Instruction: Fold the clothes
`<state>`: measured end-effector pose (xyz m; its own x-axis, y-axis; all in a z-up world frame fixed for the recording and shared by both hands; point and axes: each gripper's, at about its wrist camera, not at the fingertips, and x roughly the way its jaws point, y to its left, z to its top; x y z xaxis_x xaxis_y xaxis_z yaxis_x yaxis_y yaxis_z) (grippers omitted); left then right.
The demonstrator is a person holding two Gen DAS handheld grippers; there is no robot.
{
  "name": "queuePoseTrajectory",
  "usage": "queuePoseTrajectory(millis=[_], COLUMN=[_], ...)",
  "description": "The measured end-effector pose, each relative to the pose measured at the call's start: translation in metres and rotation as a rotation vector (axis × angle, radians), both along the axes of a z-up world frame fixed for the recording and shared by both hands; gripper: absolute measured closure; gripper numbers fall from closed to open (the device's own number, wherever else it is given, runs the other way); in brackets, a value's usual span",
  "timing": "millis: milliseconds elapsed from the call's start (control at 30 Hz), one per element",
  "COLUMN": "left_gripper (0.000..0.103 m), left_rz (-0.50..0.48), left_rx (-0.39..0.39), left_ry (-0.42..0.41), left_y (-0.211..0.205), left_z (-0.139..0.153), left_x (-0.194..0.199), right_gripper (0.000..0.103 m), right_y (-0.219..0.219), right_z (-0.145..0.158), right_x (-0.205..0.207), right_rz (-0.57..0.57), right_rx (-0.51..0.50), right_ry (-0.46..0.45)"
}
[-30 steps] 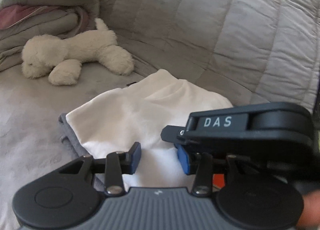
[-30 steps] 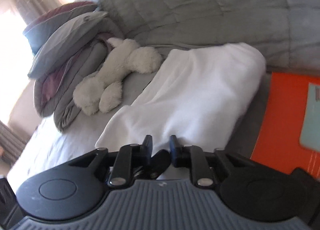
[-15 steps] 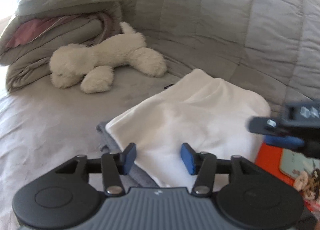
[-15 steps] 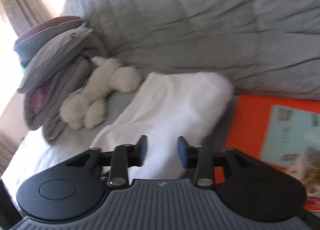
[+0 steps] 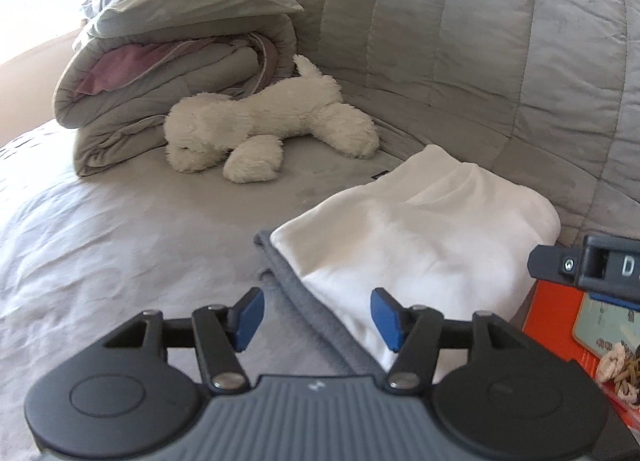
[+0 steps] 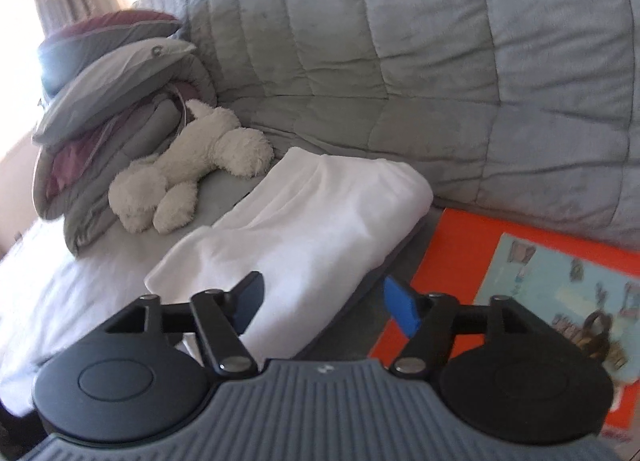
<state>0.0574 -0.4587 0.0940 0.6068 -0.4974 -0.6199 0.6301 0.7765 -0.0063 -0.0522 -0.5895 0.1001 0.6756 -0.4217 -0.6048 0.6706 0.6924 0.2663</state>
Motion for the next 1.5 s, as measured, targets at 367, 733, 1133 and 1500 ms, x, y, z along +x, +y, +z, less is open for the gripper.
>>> queuePoseTrajectory(millis=[367, 733, 1133, 1500], left_gripper=[0.002, 0.001, 0.001, 0.001], left_rz=[0.038, 0.063, 0.097, 0.085], left_rx=[0.034, 0.03, 0.045, 0.033], left_ry=[-0.036, -0.011, 0.017, 0.023], left_y=[0.013, 0.015, 0.022, 0.02], left_z=[0.01, 0.013, 0.005, 0.004], left_x=[-0.024, -0.034, -0.033, -0.035], right_gripper=[0.0, 0.0, 0.0, 0.0], right_y=[0.012, 0.014, 0.019, 0.023], right_z=[0.012, 0.008, 0.008, 0.007], right_x=[-0.012, -0.01, -0.006, -0.003], right_rz=[0.017, 0.032, 0.063, 0.076], right_rx=[-0.096, -0.145, -0.178, -0.2], right_ry=[0.003, 0.062, 0.089, 0.108])
